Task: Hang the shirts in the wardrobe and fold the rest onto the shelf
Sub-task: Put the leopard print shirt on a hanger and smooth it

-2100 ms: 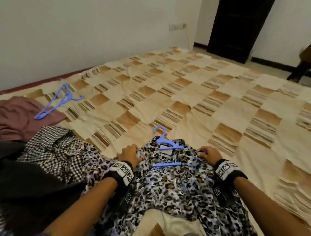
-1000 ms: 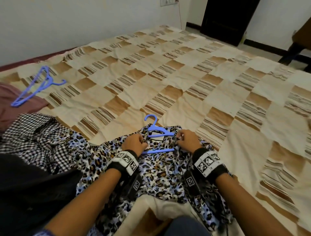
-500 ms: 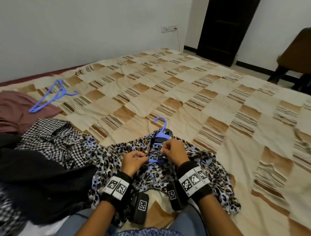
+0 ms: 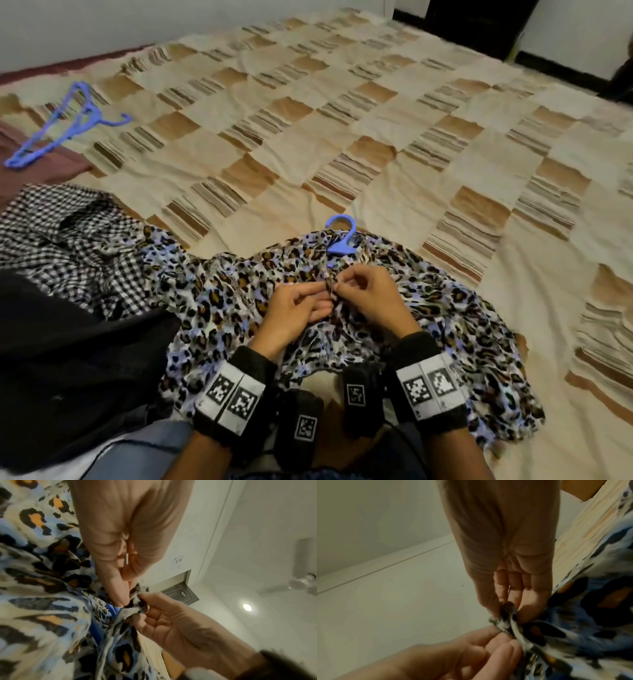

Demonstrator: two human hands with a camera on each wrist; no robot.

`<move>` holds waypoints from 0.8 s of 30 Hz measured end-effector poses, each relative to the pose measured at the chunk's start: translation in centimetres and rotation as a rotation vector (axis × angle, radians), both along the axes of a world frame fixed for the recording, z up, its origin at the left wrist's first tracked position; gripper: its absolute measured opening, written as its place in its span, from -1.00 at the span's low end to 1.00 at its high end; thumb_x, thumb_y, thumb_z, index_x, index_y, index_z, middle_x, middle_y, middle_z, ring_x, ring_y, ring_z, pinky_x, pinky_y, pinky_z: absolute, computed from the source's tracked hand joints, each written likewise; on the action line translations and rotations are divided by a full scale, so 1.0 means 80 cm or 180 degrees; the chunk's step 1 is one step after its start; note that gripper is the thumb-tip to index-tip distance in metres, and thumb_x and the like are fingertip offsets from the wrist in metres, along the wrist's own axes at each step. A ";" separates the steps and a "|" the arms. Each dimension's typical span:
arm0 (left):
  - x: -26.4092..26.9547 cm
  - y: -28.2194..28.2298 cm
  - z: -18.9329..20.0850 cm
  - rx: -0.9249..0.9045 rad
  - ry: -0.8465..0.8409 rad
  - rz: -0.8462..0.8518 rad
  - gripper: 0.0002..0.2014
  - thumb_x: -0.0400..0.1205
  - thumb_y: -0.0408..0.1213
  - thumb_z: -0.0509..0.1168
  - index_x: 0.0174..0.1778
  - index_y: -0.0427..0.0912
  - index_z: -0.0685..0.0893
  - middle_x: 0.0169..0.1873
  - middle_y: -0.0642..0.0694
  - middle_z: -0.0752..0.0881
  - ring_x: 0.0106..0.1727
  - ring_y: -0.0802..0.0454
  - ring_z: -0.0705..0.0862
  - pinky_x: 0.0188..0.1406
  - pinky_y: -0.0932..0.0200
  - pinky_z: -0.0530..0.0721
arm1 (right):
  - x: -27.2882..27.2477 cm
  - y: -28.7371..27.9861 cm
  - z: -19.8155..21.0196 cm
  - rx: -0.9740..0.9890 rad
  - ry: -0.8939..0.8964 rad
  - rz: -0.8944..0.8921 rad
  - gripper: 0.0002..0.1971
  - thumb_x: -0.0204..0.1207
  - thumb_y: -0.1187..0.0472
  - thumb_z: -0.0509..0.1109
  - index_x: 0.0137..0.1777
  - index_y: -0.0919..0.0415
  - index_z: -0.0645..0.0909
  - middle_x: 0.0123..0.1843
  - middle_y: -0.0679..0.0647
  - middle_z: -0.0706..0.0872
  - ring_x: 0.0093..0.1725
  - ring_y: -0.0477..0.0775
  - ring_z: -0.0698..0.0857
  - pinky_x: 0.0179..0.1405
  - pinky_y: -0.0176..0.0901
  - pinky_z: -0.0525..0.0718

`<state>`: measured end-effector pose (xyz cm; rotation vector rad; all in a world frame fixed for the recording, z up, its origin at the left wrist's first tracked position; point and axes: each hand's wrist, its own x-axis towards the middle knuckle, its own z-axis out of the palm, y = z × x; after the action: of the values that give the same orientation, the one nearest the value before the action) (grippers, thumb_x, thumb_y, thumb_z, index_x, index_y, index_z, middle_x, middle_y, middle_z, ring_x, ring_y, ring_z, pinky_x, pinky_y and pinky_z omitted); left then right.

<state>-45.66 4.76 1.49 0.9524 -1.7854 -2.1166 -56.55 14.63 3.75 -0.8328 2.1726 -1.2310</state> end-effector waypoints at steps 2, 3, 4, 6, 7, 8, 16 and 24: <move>0.000 0.002 0.000 0.0078 0.0039 0.0087 -0.75 0.66 -0.57 0.15 0.20 -0.35 0.62 -0.20 -0.23 0.73 -0.34 0.17 0.76 -0.25 0.36 0.74 | -0.002 0.002 0.000 -0.0050 -0.0154 0.0080 -0.79 0.44 0.45 0.44 -0.32 0.17 0.60 -0.43 -0.09 0.59 -0.53 -0.36 0.54 -0.41 -0.55 0.48; 0.002 0.002 0.001 0.0093 0.0057 0.0135 -0.79 0.65 -0.55 0.19 0.16 -0.38 0.64 -0.22 -0.24 0.74 -0.34 0.16 0.76 -0.26 0.35 0.74 | -0.001 0.002 -0.002 -0.0050 -0.0222 0.0096 -0.76 0.43 0.46 0.44 -0.33 0.14 0.59 -0.43 -0.07 0.59 -0.54 -0.35 0.54 -0.41 -0.54 0.48; 0.003 0.002 0.002 0.0120 0.0075 0.0184 -0.82 0.61 -0.53 0.26 0.10 -0.40 0.66 -0.23 -0.24 0.75 -0.34 0.14 0.76 -0.26 0.34 0.75 | 0.000 0.002 -0.003 -0.0049 -0.0250 0.0098 -0.76 0.43 0.46 0.45 -0.34 0.13 0.59 -0.43 -0.06 0.60 -0.54 -0.35 0.53 -0.42 -0.53 0.48; 0.005 0.003 0.005 0.0125 0.0096 0.0229 -0.88 0.55 -0.51 0.36 -0.02 -0.37 0.69 -0.23 -0.27 0.76 -0.32 0.10 0.76 -0.27 0.33 0.75 | 0.002 0.001 -0.003 -0.0036 -0.0211 0.0103 -0.77 0.42 0.45 0.46 -0.33 0.13 0.60 -0.43 -0.05 0.61 -0.53 -0.34 0.54 -0.41 -0.51 0.50; 0.006 0.004 0.007 0.0026 0.0107 0.0226 -0.91 0.53 -0.50 0.38 -0.07 -0.35 0.70 -0.24 -0.29 0.75 -0.32 0.10 0.76 -0.28 0.33 0.75 | 0.003 0.002 -0.002 -0.0035 -0.0200 0.0119 -0.77 0.42 0.45 0.47 -0.33 0.13 0.60 -0.42 -0.04 0.62 -0.53 -0.34 0.54 -0.41 -0.51 0.50; 0.007 0.006 0.009 -0.0120 0.0106 0.0245 -0.94 0.52 -0.49 0.40 -0.12 -0.35 0.71 -0.27 -0.29 0.75 -0.34 0.11 0.75 -0.31 0.34 0.74 | 0.004 0.003 0.000 -0.0045 -0.0208 0.0143 -0.77 0.42 0.45 0.47 -0.34 0.14 0.60 -0.42 -0.03 0.62 -0.53 -0.33 0.55 -0.41 -0.51 0.51; 0.013 0.003 0.011 -0.0312 0.0106 0.0680 -0.93 0.53 -0.41 0.41 -0.26 -0.28 0.69 -0.30 -0.22 0.76 -0.30 0.06 0.77 -0.31 0.32 0.75 | 0.012 0.005 0.020 -0.0376 0.0567 -0.0384 -0.82 0.38 0.42 0.49 -0.32 0.17 0.61 -0.37 -0.03 0.64 -0.44 -0.22 0.53 -0.38 -0.48 0.55; 0.008 0.001 0.012 0.0394 0.0323 0.0640 -0.95 0.56 -0.49 0.34 -0.20 -0.34 0.70 -0.32 -0.21 0.74 -0.34 0.16 0.75 -0.28 0.34 0.75 | 0.021 -0.015 -0.008 -0.0142 0.0599 -0.0282 -0.90 0.33 0.46 0.50 -0.27 0.27 0.70 -0.36 0.05 0.71 -0.43 -0.14 0.60 -0.34 -0.29 0.65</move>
<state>-44.98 4.83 2.49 0.9891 -1.4604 -2.1262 -54.90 13.42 3.08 -0.9121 2.3617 -1.2943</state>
